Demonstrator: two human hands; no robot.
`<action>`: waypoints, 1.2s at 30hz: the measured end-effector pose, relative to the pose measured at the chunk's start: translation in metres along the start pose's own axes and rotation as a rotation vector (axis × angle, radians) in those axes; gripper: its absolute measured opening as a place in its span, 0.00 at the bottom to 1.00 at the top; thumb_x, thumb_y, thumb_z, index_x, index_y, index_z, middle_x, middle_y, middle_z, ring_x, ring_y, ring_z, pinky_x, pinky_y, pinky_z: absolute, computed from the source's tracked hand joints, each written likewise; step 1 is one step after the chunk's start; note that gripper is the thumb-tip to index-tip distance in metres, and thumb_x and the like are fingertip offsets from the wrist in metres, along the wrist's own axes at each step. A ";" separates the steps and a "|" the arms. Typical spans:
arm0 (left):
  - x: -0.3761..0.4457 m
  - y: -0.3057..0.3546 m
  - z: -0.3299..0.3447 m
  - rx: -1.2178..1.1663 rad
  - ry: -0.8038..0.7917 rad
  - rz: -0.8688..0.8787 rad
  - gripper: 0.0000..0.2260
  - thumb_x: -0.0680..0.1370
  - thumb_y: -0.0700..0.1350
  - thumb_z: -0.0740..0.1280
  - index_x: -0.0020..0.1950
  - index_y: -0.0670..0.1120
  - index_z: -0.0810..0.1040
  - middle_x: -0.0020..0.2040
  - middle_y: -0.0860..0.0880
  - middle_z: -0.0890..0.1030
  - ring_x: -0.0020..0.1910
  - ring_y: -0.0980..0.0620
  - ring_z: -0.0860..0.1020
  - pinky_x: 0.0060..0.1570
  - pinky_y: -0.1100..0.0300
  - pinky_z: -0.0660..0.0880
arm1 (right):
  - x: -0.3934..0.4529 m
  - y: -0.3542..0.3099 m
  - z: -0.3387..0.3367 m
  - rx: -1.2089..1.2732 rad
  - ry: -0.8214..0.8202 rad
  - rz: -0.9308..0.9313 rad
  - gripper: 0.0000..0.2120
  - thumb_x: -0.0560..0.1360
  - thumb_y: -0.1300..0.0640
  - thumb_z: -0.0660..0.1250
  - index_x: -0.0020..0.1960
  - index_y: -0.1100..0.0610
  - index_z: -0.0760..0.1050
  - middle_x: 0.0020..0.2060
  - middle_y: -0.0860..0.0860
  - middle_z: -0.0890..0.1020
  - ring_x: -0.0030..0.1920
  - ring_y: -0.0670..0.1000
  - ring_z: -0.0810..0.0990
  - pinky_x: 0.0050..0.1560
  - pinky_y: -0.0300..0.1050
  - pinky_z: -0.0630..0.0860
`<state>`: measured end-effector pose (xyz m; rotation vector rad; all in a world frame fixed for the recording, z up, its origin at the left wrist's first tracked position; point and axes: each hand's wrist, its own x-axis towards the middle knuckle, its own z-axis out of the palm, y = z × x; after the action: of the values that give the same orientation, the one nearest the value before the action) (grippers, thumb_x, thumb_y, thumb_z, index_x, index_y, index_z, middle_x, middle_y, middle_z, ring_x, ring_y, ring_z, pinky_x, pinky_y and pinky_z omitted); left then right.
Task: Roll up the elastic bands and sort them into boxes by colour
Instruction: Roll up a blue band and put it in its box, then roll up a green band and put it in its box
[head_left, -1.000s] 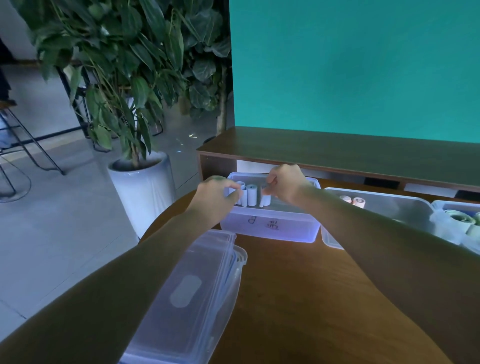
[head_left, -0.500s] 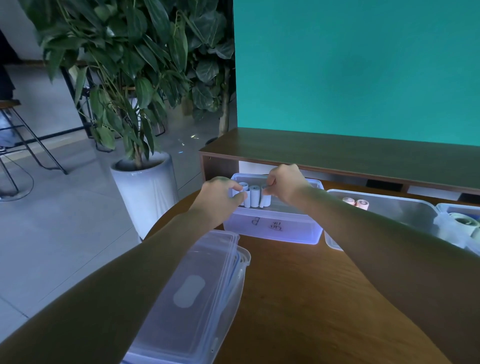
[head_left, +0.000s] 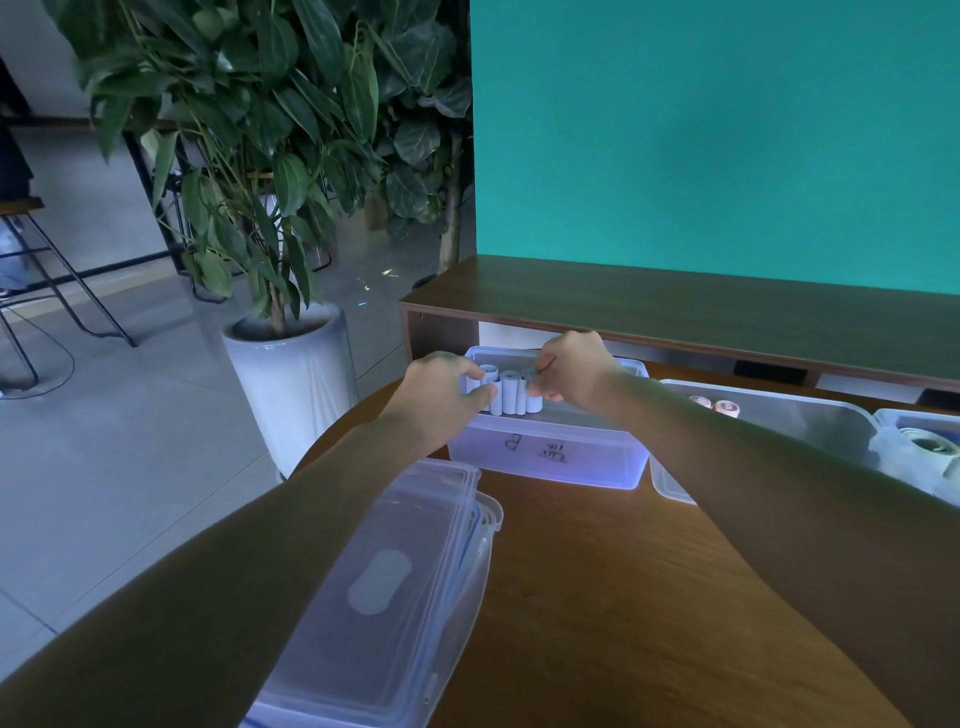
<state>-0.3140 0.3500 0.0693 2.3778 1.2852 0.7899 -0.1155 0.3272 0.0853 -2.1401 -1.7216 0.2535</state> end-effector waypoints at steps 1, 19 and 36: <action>0.000 0.000 0.000 0.007 -0.001 0.001 0.15 0.81 0.52 0.67 0.65 0.48 0.80 0.66 0.50 0.78 0.58 0.55 0.75 0.53 0.63 0.66 | -0.002 0.001 -0.001 0.011 0.004 -0.001 0.08 0.74 0.60 0.74 0.52 0.61 0.84 0.47 0.56 0.86 0.50 0.56 0.84 0.54 0.52 0.82; -0.015 0.019 -0.009 0.078 0.243 0.119 0.08 0.81 0.46 0.65 0.55 0.49 0.83 0.58 0.52 0.80 0.61 0.46 0.71 0.59 0.48 0.71 | -0.048 0.013 -0.039 0.250 0.058 0.014 0.06 0.77 0.63 0.70 0.43 0.55 0.83 0.37 0.55 0.85 0.37 0.52 0.84 0.54 0.47 0.83; -0.154 0.160 0.041 -0.150 0.109 0.251 0.08 0.78 0.44 0.70 0.56 0.49 0.84 0.54 0.52 0.83 0.56 0.50 0.77 0.52 0.59 0.73 | -0.312 0.117 -0.084 0.350 0.228 0.145 0.06 0.78 0.51 0.71 0.50 0.53 0.84 0.36 0.50 0.85 0.28 0.44 0.77 0.33 0.40 0.76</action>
<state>-0.2518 0.1327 0.0713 2.4298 0.9378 1.0629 -0.0518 -0.0109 0.0847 -1.9507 -1.2914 0.3113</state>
